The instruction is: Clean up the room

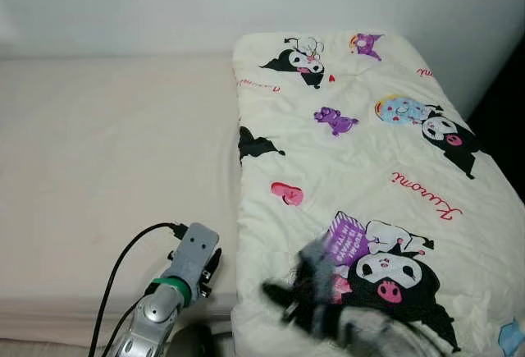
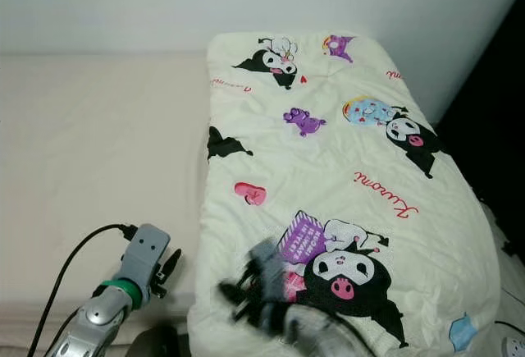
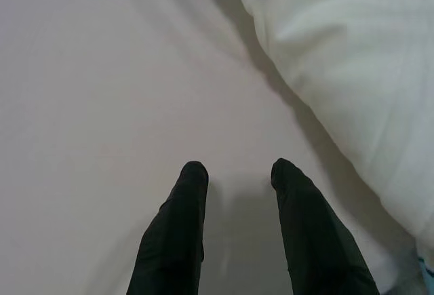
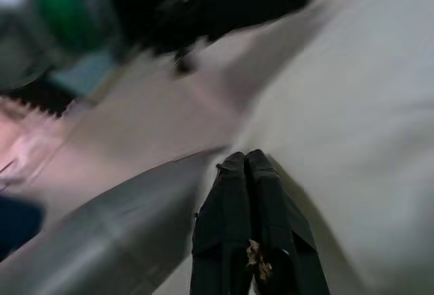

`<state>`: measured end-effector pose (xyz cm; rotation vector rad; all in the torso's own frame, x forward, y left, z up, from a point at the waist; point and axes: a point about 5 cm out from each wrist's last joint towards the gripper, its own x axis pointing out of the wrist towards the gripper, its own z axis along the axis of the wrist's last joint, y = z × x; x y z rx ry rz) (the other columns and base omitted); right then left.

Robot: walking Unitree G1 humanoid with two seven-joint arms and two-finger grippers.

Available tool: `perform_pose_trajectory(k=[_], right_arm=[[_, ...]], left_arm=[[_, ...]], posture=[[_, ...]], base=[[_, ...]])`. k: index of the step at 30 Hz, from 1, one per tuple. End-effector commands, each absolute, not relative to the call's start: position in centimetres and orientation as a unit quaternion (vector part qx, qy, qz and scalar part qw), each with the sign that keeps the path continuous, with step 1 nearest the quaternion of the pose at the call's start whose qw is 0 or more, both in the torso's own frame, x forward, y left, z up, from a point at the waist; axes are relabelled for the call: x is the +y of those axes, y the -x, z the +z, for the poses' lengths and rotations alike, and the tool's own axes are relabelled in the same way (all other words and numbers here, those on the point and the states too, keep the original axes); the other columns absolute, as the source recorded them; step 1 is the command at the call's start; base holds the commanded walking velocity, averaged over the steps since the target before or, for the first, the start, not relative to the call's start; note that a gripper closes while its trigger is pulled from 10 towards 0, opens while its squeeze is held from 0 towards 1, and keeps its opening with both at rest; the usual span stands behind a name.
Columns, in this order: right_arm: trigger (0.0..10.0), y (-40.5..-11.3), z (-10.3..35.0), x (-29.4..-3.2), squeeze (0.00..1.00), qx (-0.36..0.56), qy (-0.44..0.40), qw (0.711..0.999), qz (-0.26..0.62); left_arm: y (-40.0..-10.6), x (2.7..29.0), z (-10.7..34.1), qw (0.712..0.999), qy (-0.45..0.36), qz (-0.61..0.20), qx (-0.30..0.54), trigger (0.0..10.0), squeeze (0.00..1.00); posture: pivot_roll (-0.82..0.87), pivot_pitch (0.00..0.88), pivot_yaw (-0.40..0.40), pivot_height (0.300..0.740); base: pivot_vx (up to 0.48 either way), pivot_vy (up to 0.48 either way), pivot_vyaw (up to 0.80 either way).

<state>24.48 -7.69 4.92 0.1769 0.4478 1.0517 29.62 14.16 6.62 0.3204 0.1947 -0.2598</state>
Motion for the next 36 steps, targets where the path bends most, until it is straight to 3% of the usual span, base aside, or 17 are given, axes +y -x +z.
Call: perform_pose_trajectory(k=[1,4,6,8,9,11,17,20,21,23,26,29,36], right_arm=[[10.0,-24.0,5.1,-7.5,0.0,0.215,-0.082,0.827,0.513],[10.0,-22.4,6.8,-7.1,0.0,0.192,-0.078,0.803,0.559],[10.0,-22.4,8.4,-8.1,0.0,0.158,-0.069,0.817,0.55],[10.0,-23.5,11.2,-10.6,0.0,0.097,-0.058,0.859,0.499],[10.0,-23.5,11.2,-10.6,0.0,0.097,-0.058,0.859,0.499],[10.0,-24.8,13.7,-13.7,0.0,0.045,-0.057,0.903,0.424],[10.0,-25.7,14.8,-16.5,0.0,0.008,-0.065,0.937,0.343],[10.0,-26.6,13.8,-18.1,0.0,0.017,-0.068,0.966,0.25],[10.0,-27.0,13.5,-18.3,0.0,0.014,-0.075,0.976,0.205],[10.0,-27.0,13.5,-18.3,0.0,0.014,-0.075,0.976,0.205],[10.0,-28.2,15.0,-17.7,0.0,-0.052,-0.058,0.992,0.101],[10.0,-28.6,15.7,-17.5,0.0,-0.08,-0.045,0.993,0.076],[10.0,-29.2,15.7,-17.9,0.0,-0.094,0.005,0.994,0.062]], left_arm=[[-29.2,14.5,6.2,0.972,-0.162,-0.128,0.109,10.0,0.0],[-29.1,14.8,6.9,0.974,-0.155,-0.132,0.098,10.0,0.0],[-29.0,15.5,7.7,0.976,-0.147,-0.135,0.084,10.0,0.0],[-28.8,16.7,9.6,0.976,-0.146,-0.151,0.053,10.0,0.0],[-28.8,16.7,9.6,0.976,-0.146,-0.151,0.053,10.0,0.0],[-28.5,18.5,11.6,0.971,-0.15,-0.184,0.032,10.0,0.0],[-27.8,20.0,13.6,0.952,-0.159,-0.258,0.033,10.0,0.0],[-27.8,20.2,15.3,0.951,-0.126,-0.281,0.025,10.0,0.0],[-28.3,19.8,16.3,0.961,-0.096,-0.26,0.007,10.0,0.0],[-28.3,19.8,16.3,0.961,-0.096,-0.26,0.007,10.0,0.0],[-30.4,18.4,17.6,0.99,-0.059,-0.12,-0.045,10.0,0.0],[-30.8,17.7,17.1,0.993,-0.068,-0.079,-0.051,10.0,0.0],[-30.6,15.6,15.6,0.994,-0.046,-0.098,-0.019,10.0,0.0]], posture=[[-0.11,0.163,0.145,0.595],[-0.12,0.168,0.136,0.595],[-0.11,0.172,0.131,0.595],[-0.12,0.173,0.126,0.595],[-0.12,0.173,0.126,0.595],[-0.12,0.173,0.126,0.595],[-0.13,0.168,0.127,0.595],[-0.13,0.157,0.126,0.595],[-0.13,0.149,0.122,0.595],[-0.13,0.149,0.122,0.595],[-0.14,0.118,0.101,0.595],[-0.15,0.111,0.094,0.595],[-0.15,0.098,0.078,0.61]], base=[[0.0,0.0,0.0],[0.0,0.0,0.0],[0.0,0.0,0.0],[0.0,0.0,0.0],[0.0,0.0,0.0],[0.0,0.0,0.0],[0.0,0.0,0.0],[0.0,0.0,0.0],[0.0,0.0,0.0],[0.0,0.0,0.0],[0.0,0.0,0.0],[0.0,0.0,0.0],[0.0,0.0,0.0]])
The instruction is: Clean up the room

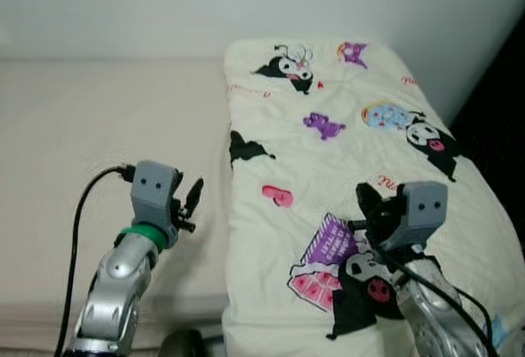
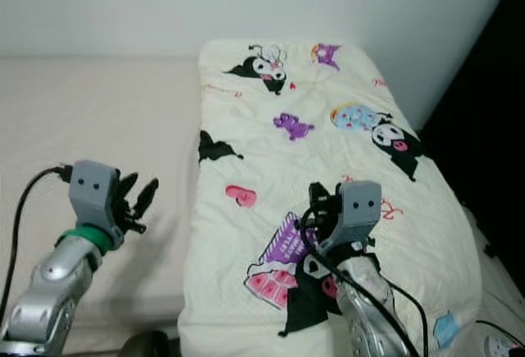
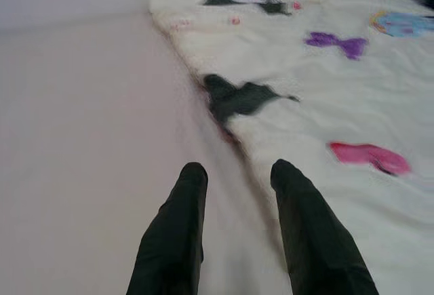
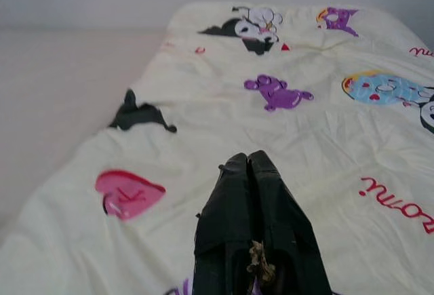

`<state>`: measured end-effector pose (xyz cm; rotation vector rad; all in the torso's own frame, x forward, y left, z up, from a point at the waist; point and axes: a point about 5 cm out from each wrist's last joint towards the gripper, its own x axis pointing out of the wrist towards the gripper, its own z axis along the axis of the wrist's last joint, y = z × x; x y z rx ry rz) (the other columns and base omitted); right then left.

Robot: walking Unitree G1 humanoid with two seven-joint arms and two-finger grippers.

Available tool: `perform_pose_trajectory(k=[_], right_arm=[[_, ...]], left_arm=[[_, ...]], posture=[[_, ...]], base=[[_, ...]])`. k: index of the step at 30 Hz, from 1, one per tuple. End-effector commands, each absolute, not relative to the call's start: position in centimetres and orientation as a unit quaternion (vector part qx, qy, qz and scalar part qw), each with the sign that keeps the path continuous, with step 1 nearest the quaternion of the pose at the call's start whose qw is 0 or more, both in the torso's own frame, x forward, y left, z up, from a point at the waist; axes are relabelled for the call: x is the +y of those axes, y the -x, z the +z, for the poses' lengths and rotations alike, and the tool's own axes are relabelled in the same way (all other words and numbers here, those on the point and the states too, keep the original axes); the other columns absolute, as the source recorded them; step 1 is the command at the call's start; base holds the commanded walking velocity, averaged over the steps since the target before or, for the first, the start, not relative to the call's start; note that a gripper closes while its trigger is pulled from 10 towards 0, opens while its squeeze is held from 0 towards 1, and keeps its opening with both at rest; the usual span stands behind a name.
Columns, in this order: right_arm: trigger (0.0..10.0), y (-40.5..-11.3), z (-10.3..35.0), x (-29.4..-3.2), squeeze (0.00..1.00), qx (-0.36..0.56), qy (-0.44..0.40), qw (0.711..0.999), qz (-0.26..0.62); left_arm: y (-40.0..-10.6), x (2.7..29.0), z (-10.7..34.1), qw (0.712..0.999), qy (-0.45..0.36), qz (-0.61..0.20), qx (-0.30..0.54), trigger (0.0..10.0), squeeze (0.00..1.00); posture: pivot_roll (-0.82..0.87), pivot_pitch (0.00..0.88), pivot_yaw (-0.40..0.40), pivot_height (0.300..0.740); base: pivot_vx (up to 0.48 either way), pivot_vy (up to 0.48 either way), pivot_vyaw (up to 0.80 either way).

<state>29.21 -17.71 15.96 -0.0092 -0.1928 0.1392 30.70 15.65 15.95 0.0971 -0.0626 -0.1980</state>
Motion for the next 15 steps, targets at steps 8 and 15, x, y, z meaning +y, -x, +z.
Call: perform_pose_trajectory(k=[8,15], right_arm=[[10.0,-29.6,15.3,-18.3,0.0,-0.095,0.009,0.995,0.039],[10.0,-29.7,14.9,-18.5,0.0,-0.097,0.015,0.995,0.033]], left_arm=[[-31.1,13.8,15.4,0.994,-0.036,-0.098,-0.012,10.0,0.0],[-31.6,13.4,15.2,0.995,-0.041,-0.095,-0.013,10.0,0.0]], posture=[[-0.16,0.082,0.073,0.639],[-0.16,0.075,0.074,0.669]], base=[[0.0,0.0,0.0],[0.0,0.0,0.0]])
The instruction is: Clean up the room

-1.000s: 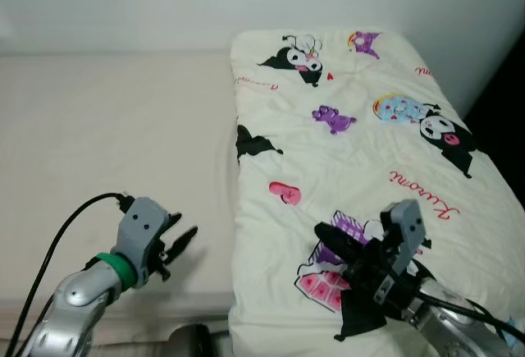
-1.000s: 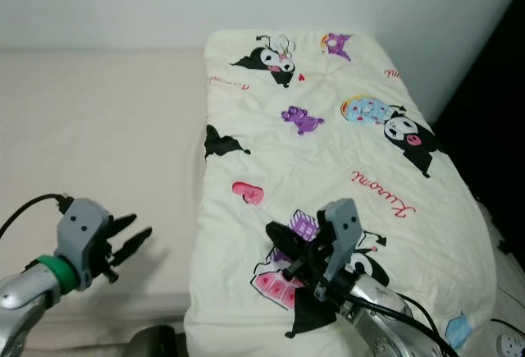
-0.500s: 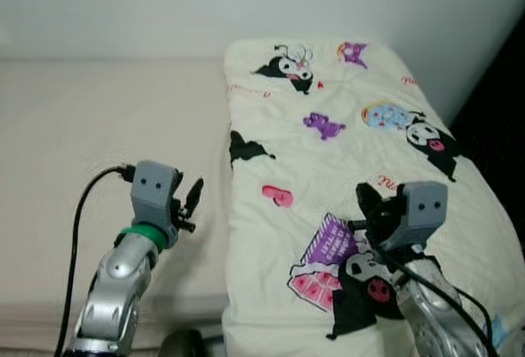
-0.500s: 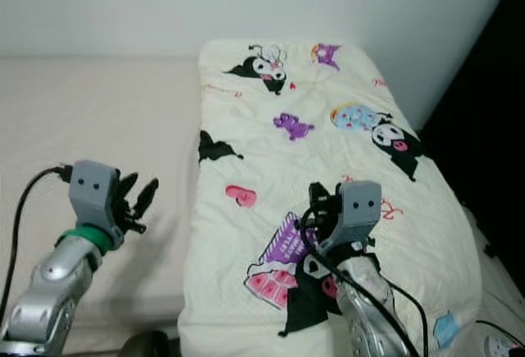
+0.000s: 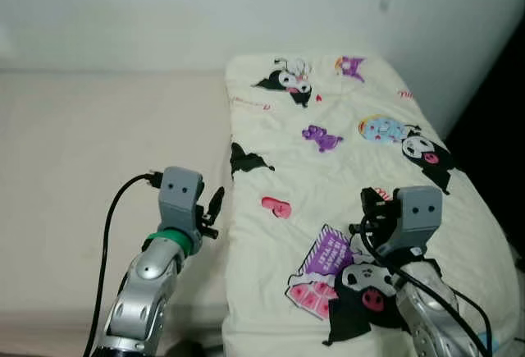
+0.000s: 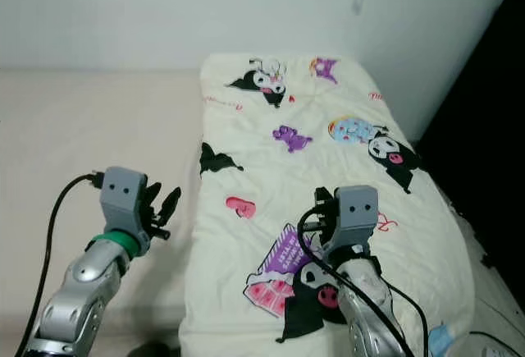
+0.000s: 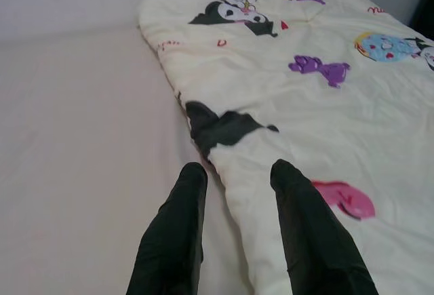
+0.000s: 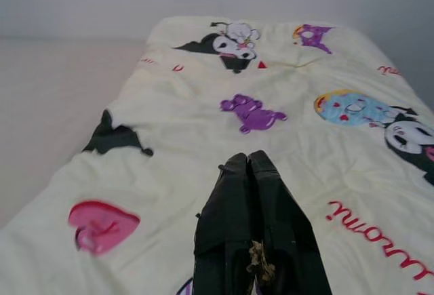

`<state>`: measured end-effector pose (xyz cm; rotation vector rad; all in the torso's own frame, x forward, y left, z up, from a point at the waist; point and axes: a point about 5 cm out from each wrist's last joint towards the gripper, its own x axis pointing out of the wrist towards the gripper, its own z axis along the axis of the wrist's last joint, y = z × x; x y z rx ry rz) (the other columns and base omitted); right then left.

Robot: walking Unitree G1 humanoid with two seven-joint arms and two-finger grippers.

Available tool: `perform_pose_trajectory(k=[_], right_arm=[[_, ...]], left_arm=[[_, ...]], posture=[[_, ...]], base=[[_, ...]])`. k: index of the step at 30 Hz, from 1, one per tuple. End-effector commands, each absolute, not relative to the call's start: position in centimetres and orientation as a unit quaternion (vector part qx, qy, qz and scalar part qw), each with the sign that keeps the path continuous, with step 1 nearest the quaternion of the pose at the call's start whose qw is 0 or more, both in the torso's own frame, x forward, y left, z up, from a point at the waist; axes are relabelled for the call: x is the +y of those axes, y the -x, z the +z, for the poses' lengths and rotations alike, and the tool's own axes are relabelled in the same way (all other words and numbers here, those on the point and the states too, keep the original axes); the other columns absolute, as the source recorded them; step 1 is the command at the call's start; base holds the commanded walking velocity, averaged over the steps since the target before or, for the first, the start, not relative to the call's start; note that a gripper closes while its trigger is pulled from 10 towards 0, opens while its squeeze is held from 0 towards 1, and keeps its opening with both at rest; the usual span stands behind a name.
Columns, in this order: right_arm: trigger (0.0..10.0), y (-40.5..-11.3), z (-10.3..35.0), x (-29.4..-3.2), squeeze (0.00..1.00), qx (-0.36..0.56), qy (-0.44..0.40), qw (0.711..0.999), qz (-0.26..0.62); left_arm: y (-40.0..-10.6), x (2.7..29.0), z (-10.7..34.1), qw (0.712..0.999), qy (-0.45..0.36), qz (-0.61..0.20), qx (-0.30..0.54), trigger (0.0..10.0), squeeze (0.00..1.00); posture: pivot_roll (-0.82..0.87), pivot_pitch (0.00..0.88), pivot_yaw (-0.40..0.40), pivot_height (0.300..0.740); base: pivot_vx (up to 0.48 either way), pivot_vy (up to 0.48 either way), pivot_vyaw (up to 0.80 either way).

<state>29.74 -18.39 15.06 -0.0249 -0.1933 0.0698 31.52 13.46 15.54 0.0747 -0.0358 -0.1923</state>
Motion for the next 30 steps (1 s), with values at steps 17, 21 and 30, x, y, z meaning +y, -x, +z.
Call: perform_pose_trajectory(k=[17,21,30], right_arm=[[10.0,-29.9,14.0,-19.1,0.0,-0.089,0.02,0.996,0.022],[10.0,-29.9,13.9,-19.1,0.0,-0.089,0.019,0.996,0.019],[10.0,-30.0,13.7,-19.3,0.0,-0.082,0.007,0.997,-0.004]], left_arm=[[-31.8,12.4,15.2,0.993,-0.039,-0.107,-0.015,10.0,0.0],[-31.8,12.3,15.1,0.993,-0.04,-0.111,-0.013,10.0,0.0],[-31.8,12.1,14.8,0.992,-0.051,-0.116,0.0,10.0,0.0]], posture=[[-0.16,0.074,0.078,0.74],[-0.16,0.074,0.082,0.74],[-0.16,0.075,0.089,0.74]], base=[[0.0,0.0,0.0],[0.0,0.0,0.0],[0.0,0.0,0.0]])
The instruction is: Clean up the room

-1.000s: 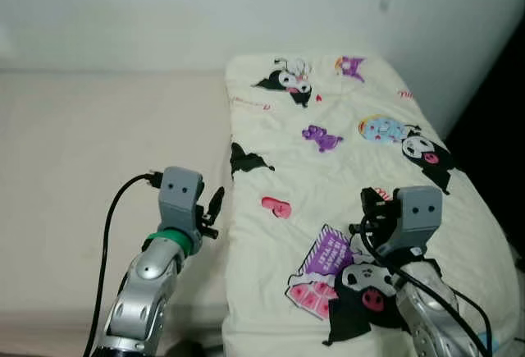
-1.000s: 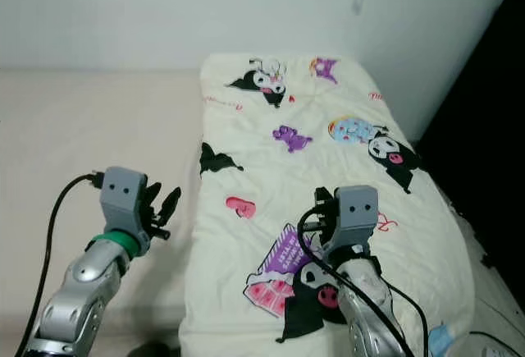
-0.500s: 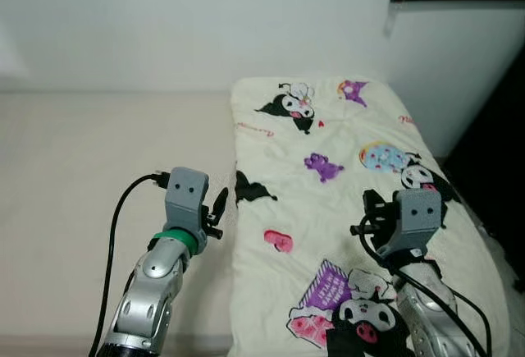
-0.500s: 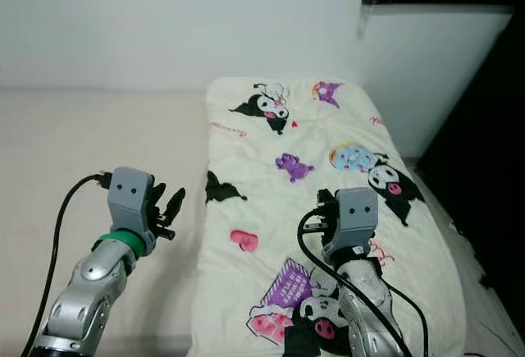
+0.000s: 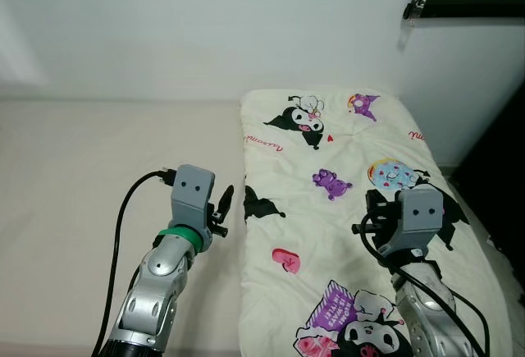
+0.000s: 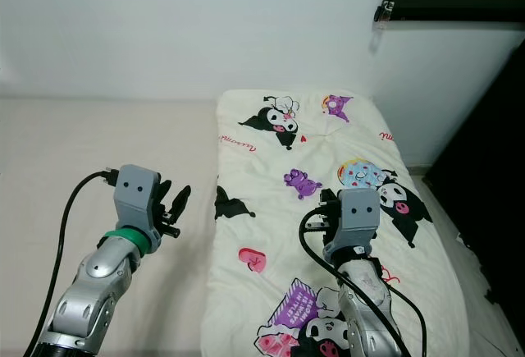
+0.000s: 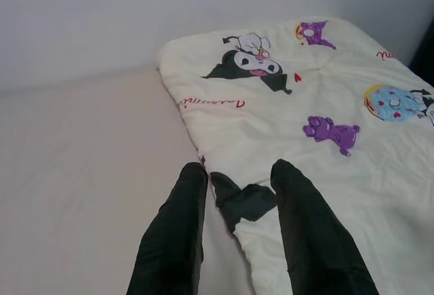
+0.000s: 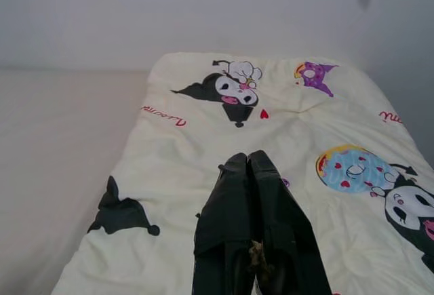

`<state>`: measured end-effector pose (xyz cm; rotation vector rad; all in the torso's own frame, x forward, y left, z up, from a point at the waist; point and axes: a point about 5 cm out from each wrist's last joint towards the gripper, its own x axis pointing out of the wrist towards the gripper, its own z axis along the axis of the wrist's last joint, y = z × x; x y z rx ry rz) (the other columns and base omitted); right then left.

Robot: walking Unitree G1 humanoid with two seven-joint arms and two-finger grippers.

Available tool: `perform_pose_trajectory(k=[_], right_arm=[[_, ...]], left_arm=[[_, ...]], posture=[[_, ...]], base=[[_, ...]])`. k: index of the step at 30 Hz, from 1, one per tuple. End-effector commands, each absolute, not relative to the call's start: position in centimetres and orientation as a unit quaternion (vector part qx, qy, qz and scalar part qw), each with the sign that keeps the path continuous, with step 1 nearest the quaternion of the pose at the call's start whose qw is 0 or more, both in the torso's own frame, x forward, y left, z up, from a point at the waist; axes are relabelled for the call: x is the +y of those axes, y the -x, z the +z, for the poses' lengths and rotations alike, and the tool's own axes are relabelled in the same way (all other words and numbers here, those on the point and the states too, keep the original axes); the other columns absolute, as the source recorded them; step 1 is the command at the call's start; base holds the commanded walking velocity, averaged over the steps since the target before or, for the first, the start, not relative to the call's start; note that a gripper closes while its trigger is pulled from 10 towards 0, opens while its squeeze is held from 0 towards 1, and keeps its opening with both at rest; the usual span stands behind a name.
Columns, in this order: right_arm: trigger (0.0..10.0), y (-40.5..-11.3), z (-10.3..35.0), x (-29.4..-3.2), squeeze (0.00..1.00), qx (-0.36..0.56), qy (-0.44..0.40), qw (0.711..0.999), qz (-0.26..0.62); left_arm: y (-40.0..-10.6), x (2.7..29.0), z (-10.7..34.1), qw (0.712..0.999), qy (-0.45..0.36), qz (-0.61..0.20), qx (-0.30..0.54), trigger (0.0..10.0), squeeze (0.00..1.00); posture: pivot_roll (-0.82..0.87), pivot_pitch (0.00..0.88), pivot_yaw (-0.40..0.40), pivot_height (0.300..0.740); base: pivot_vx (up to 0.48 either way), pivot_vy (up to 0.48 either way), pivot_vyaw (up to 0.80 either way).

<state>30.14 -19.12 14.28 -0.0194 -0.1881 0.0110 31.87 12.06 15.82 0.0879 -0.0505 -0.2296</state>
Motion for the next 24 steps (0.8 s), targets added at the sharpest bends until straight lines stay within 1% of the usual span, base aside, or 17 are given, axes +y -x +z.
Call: perform_pose_trajectory(k=[1,5,12,24], right_arm=[[10.0,-30.0,13.6,-19.3,0.0,-0.083,0.004,0.997,-0.005],[10.0,-30.0,13.5,-19.2,0.0,-0.085,0.0,0.996,-0.006],[10.0,-30.1,13.0,-18.1,0.0,-0.08,-0.005,0.997,0.006],[10.0,-30.2,12.9,-17.9,0.0,-0.08,-0.008,0.997,0.009]], left_arm=[[-31.8,12.0,14.7,0.992,-0.053,-0.117,0.004,10.0,0.0],[-31.8,12.0,14.6,0.991,-0.054,-0.119,0.007,10.0,0.0],[-31.8,12.1,14.6,0.991,-0.067,-0.119,0.005,10.0,0.0],[-31.8,12.1,14.4,0.99,-0.068,-0.12,0.009,10.0,0.0]], posture=[[-0.16,0.075,0.09,0.74],[-0.16,0.076,0.092,0.74],[-0.16,0.075,0.094,0.74],[-0.15,0.075,0.095,0.74]], base=[[0.0,0.0,0.0],[0.0,0.0,0.0],[0.0,0.0,0.0],[0.0,0.0,0.0]])
